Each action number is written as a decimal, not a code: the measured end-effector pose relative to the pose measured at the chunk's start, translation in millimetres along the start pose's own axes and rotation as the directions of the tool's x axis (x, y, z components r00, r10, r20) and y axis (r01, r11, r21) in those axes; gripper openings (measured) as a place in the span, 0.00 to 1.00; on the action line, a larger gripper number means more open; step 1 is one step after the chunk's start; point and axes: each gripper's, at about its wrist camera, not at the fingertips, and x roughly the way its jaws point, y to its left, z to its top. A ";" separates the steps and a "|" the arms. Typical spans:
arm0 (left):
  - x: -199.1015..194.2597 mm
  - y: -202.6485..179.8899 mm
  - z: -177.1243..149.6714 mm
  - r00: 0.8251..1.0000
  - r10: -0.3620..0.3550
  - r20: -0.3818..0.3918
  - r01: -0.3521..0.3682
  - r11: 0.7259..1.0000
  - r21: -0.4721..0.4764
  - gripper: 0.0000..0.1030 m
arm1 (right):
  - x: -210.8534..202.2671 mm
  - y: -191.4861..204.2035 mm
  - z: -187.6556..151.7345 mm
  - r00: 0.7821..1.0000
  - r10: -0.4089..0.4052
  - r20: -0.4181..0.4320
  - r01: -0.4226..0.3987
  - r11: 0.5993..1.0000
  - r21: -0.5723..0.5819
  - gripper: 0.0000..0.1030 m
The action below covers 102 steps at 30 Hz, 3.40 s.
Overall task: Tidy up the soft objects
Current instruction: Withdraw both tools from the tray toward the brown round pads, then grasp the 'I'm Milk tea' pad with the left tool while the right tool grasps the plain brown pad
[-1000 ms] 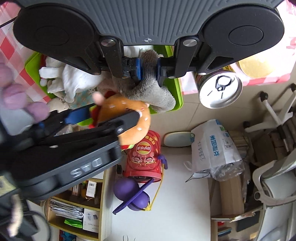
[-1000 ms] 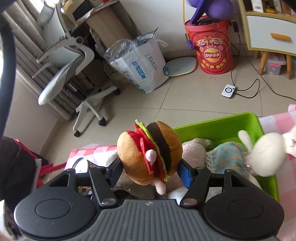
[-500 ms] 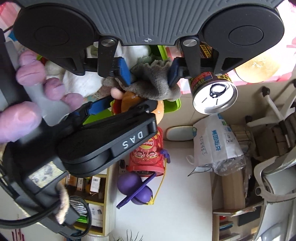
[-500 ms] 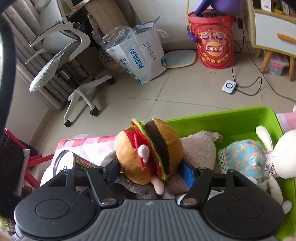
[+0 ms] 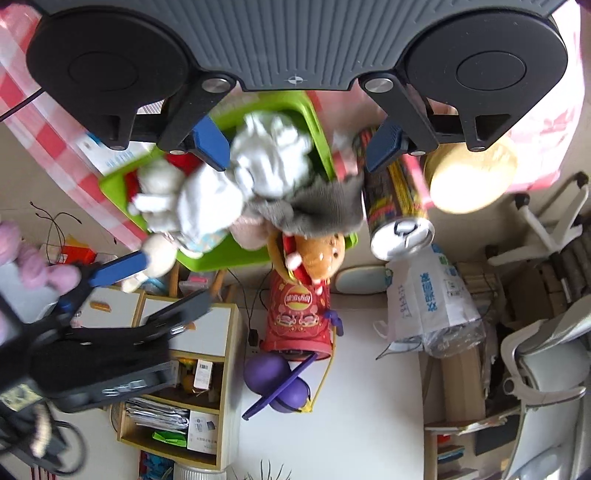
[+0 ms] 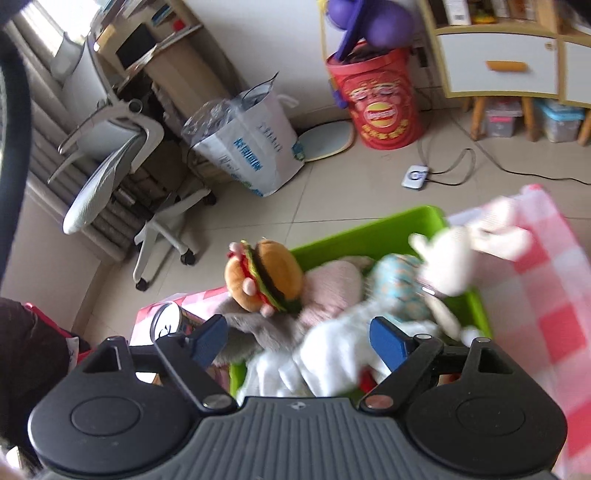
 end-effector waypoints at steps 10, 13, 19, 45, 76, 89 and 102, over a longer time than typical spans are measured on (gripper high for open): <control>-64.0 -6.5 -44.5 0.998 0.025 -0.052 -0.027 0.999 -0.047 0.91 | -82.2 -52.5 -74.7 0.998 -0.032 0.048 0.026 0.994 0.107 0.60; -80.0 -8.3 -52.5 0.997 0.026 -0.071 -0.030 0.998 -0.055 0.94 | -94.6 -57.4 -102.1 0.998 -0.043 0.043 0.038 0.994 0.102 0.60; -100.1 -13.8 -71.5 0.995 0.031 -0.100 -0.037 0.997 -0.065 0.95 | -110.2 -49.7 -150.2 0.995 -0.077 0.066 0.075 0.997 0.027 0.64; -75.3 -10.8 -120.6 0.985 0.021 -0.173 -0.034 0.997 -0.076 0.95 | -64.5 -27.9 -225.7 0.990 -0.133 0.043 0.138 0.973 -0.184 0.68; -9.2 -2.6 -147.0 0.982 0.012 -0.191 -0.014 1.000 -0.010 0.95 | -15.2 -23.0 -259.6 0.982 -0.191 -0.006 0.175 0.911 -0.373 0.68; 7.7 -9.6 -140.2 0.992 -0.035 -0.125 0.039 0.999 0.034 0.95 | 3.5 -26.3 -265.9 0.978 -0.191 0.079 0.206 0.867 -0.453 0.77; 36.5 -27.2 -121.1 0.995 -0.055 -0.086 0.059 0.997 0.040 0.94 | 14.8 -30.0 -255.0 0.979 -0.145 0.141 0.195 0.863 -0.466 0.77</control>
